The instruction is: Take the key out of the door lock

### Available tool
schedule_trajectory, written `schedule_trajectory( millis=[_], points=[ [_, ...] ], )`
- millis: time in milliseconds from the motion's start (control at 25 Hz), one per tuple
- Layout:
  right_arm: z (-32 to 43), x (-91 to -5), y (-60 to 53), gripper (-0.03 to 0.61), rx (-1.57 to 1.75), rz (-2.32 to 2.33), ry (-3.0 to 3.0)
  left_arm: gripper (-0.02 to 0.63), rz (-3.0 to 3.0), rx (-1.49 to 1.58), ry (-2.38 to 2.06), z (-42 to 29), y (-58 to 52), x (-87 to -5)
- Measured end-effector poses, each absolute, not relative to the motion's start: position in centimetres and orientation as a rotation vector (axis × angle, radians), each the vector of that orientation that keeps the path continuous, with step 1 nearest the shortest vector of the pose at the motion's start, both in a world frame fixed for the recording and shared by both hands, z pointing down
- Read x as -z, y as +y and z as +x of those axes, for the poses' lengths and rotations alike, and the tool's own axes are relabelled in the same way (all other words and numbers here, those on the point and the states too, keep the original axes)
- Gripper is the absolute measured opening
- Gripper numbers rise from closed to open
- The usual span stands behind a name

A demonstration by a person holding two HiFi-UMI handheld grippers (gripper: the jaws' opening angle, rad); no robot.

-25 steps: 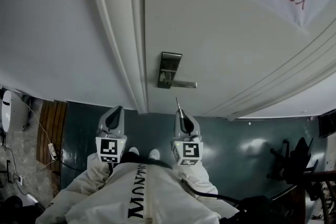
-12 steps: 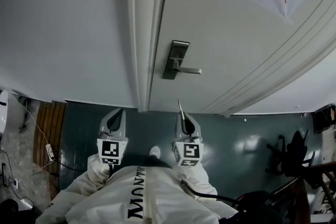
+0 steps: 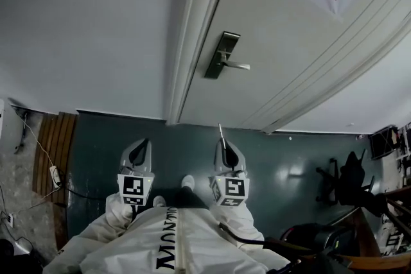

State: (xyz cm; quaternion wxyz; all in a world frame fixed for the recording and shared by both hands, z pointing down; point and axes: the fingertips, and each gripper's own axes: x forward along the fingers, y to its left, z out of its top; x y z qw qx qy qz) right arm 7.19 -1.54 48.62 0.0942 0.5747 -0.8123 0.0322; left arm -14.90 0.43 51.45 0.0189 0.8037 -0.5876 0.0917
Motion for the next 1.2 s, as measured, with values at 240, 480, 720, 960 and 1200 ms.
schedule_trajectory(
  millis=[240,480,720,960,1200],
  points=[
    [8.0,-48.5,0.4,0.023,-0.127,1.717,-2.434,0.000,2.501,-0.285,-1.853,-14.6,2.4,-50.5],
    [9.8,-48.0,1.3,0.023,-0.116,1.718,-2.462,0.000,2.513,-0.301,-1.869,-12.6,2.9,-49.9],
    [13.2,-48.0,1.2,0.023,-0.143,1.750,-2.468,0.000,2.569,-0.313,-1.847,-8.6,2.5,-49.0],
    [13.8,-47.8,1.5,0.023,-0.132,1.760,-2.486,0.000,2.585,-0.313,-1.855,-7.6,2.8,-48.6],
    [13.7,-47.9,1.2,0.023,-0.138,1.757,-2.486,0.000,2.580,-0.319,-1.853,-7.6,2.7,-48.7]
  ],
)
